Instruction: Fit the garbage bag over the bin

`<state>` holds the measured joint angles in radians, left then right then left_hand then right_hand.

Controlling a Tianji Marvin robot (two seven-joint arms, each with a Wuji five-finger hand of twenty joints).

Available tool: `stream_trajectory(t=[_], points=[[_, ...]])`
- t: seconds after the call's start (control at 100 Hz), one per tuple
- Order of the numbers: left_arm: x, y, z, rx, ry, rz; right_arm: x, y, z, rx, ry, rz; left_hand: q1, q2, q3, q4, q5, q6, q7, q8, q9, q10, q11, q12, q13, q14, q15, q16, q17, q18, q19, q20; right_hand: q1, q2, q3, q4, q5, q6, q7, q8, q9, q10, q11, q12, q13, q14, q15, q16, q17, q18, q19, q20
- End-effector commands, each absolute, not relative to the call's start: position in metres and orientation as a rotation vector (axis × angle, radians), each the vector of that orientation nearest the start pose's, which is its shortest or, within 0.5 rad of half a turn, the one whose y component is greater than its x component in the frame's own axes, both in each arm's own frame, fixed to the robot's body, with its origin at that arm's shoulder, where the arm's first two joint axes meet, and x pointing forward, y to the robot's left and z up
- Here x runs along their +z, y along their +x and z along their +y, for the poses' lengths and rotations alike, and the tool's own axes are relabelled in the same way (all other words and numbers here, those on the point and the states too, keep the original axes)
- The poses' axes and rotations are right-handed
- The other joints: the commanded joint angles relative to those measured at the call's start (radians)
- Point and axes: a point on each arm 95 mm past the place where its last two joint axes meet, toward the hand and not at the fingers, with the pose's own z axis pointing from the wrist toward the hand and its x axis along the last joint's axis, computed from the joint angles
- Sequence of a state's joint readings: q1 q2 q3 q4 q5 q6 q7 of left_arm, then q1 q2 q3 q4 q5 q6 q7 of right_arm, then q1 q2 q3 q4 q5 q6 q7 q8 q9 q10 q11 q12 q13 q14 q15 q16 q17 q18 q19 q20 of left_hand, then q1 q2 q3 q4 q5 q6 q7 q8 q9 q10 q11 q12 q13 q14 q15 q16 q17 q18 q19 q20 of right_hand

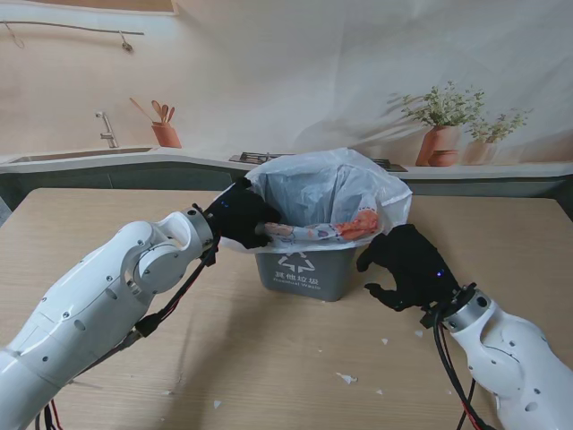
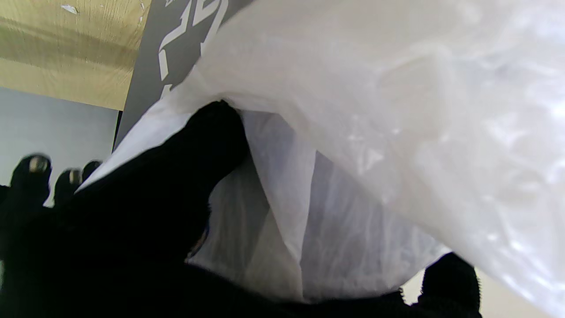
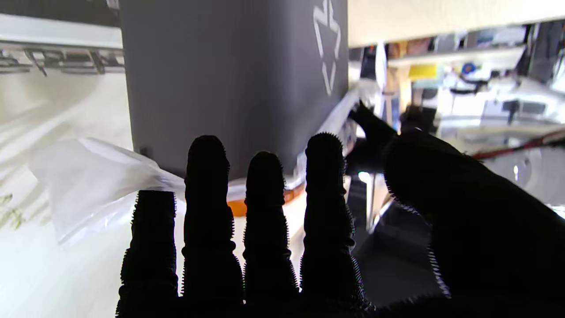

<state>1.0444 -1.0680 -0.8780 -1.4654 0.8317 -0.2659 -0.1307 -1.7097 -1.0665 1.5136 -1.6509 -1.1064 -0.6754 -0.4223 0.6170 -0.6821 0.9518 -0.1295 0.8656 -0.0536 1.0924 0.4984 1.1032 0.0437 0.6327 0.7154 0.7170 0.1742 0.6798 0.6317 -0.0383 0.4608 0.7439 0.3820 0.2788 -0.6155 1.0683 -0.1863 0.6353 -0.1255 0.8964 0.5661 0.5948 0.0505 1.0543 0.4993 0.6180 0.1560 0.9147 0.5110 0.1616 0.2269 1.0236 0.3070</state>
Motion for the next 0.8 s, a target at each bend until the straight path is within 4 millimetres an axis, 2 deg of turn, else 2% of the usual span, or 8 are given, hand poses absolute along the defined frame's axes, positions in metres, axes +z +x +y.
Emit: stream_trajectory(t=[0.0,0.21,0.37,0.43,0.52,0.54,0.67,0.79], points=[[-0.235,0.482,-0.087,-1.701,-0.807,1.878,-0.266,0.352,-0.054,2.028,0.648,1.354,0.002,-0.006,0.037,0.046,0.045,-0.007,0.021,-0.007,0.025,0.012,0.018,0.0,0.054,0.039,0.022,0.011,0.011,-0.036,0.067,0.027,-0.053,0.057,-0.068,0.047,-0.069,-0.02,-0.04,0.025,-0.081,-0.016,-0.01,0.008,-0.069,-0.007,-0.005,0.014,-0.051,-0.008,-0.017,-0.016],[-0.231,0.478,-0.086,-1.713,-0.805,1.861,-0.252,0.342,-0.062,2.117,0.617,1.116,-0.002,-0.012,0.036,0.05,0.045,-0.01,0.02,-0.009,0.023,0.011,0.02,0.002,0.053,0.04,0.024,0.012,0.01,-0.034,0.066,0.026,-0.04,0.173,-0.252,0.081,-0.203,-0.016,-0.032,0.023,-0.26,-0.005,0.003,-0.012,-0.222,-0.014,-0.007,0.021,-0.136,-0.041,-0.054,0.016],[-0.23,0.477,-0.086,-1.733,-0.808,1.843,-0.249,0.337,-0.064,2.146,0.642,1.015,-0.024,-0.022,0.004,0.035,0.046,-0.026,0.014,-0.027,0.007,0.005,0.021,-0.008,0.044,0.033,0.015,0.008,0.01,-0.036,0.065,0.026,-0.024,0.19,-0.281,0.088,-0.2,-0.016,-0.021,0.028,-0.27,0.001,0.009,-0.012,-0.234,-0.013,-0.002,0.023,-0.142,-0.048,-0.045,0.027],[-0.229,0.477,-0.085,-1.75,-0.807,1.827,-0.249,0.337,-0.065,2.149,0.646,1.001,-0.062,-0.017,-0.068,0.031,0.009,0.004,-0.022,-0.065,-0.07,0.025,0.038,-0.113,-0.003,0.038,-0.009,0.002,0.006,-0.036,0.059,0.023,-0.018,0.199,-0.289,0.09,-0.205,-0.011,-0.021,0.029,-0.268,0.002,0.013,-0.011,-0.233,-0.012,0.001,0.024,-0.139,-0.05,-0.039,0.031],[-0.227,0.474,-0.083,-1.755,-0.792,1.817,-0.25,0.337,-0.064,2.15,0.647,0.999,-0.169,0.097,-0.138,0.091,-0.039,0.09,-0.179,-0.056,-0.186,0.049,0.006,-0.155,-0.089,0.045,-0.041,0.0,0.0,-0.038,0.051,0.018,-0.014,0.215,-0.301,0.092,-0.208,-0.001,-0.022,0.028,-0.262,0.003,0.015,-0.011,-0.231,-0.012,0.004,0.024,-0.139,-0.052,-0.031,0.035],[-0.226,0.474,-0.083,-1.758,-0.791,1.814,-0.25,0.338,-0.064,2.149,0.647,0.999,-0.198,0.147,-0.17,0.12,-0.068,0.123,-0.227,-0.022,-0.233,0.061,-0.003,-0.159,-0.123,0.052,-0.052,0.0,-0.003,-0.038,0.051,0.017,-0.013,0.217,-0.302,0.092,-0.209,0.0,-0.022,0.029,-0.26,0.002,0.016,-0.011,-0.23,-0.012,0.004,0.025,-0.138,-0.052,-0.03,0.035],[-0.221,0.471,-0.081,-1.778,-0.778,1.783,-0.252,0.34,-0.065,2.144,0.661,1.001,-0.215,0.167,-0.249,0.115,-0.15,0.166,-0.328,-0.023,-0.358,0.076,-0.036,-0.177,-0.206,0.062,-0.073,0.0,-0.005,-0.037,0.061,0.022,-0.006,0.225,-0.309,0.095,-0.2,0.002,-0.02,0.029,-0.255,0.003,0.017,-0.012,-0.229,-0.007,0.002,0.023,-0.141,-0.051,-0.027,0.037],[-0.219,0.47,-0.08,-1.795,-0.79,1.765,-0.254,0.341,-0.065,2.139,0.664,1.005,-0.203,0.175,-0.334,0.11,-0.287,0.177,-0.416,-0.051,-0.519,0.113,-0.1,-0.223,-0.292,0.068,-0.092,0.005,0.001,-0.026,0.059,0.021,-0.002,0.228,-0.312,0.096,-0.199,0.004,-0.021,0.028,-0.252,0.005,0.016,-0.012,-0.227,-0.007,0.002,0.023,-0.142,-0.051,-0.026,0.036]])
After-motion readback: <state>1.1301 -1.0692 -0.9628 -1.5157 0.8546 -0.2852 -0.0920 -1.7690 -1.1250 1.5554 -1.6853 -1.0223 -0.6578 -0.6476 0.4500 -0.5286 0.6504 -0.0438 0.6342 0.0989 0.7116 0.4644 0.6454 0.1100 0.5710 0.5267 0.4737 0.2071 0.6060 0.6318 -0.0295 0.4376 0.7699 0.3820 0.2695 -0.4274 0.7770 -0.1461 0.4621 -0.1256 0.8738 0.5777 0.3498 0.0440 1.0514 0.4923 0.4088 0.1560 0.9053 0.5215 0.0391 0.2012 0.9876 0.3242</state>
